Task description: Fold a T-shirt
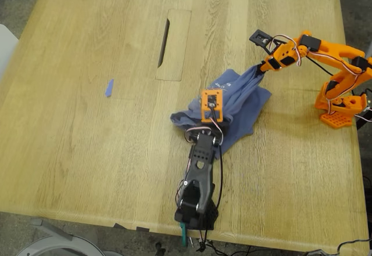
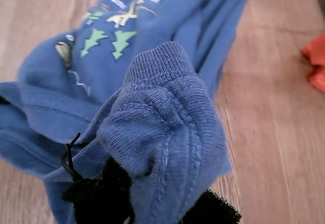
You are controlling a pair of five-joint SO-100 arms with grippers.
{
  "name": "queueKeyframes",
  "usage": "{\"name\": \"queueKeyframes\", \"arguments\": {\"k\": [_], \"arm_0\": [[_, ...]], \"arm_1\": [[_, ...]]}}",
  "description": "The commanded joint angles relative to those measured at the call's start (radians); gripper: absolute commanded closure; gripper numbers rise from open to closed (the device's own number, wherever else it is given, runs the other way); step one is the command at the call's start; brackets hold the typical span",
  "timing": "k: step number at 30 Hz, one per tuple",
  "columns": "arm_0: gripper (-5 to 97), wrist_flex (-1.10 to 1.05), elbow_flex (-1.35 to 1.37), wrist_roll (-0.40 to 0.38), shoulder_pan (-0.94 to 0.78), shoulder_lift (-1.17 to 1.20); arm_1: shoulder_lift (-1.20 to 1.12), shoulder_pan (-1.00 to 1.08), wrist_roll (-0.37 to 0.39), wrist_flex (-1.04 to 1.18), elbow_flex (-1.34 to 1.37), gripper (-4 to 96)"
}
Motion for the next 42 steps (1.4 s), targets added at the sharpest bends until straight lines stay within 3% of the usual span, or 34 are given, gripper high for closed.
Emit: {"name": "queueKeyframes", "arguments": {"k": [1,22,27,34,37,42], "arm_0": [[92,-0.002,0.046,-0.003,0.051,0.140],[92,0.025,0.258,0.100,0.281,0.330],[92,0.049,0.265,0.101,0.318,0.359],[92,0.115,0.196,0.086,0.310,0.379],[92,0.137,0.161,0.067,0.347,0.362],[92,0.025,0.225,0.011,0.416,0.354]], "arm_1": [[0.069,-0.002,-0.012,-0.071,0.052,91.4],[0.433,-0.103,-0.054,-0.512,0.603,91.4],[0.528,-0.129,-0.058,-0.356,0.592,91.4],[0.492,-0.091,-0.058,-0.041,0.357,91.4],[0.499,-0.095,-0.052,-0.009,0.364,91.4],[0.572,-0.124,-0.046,-0.141,0.548,91.4]]}}
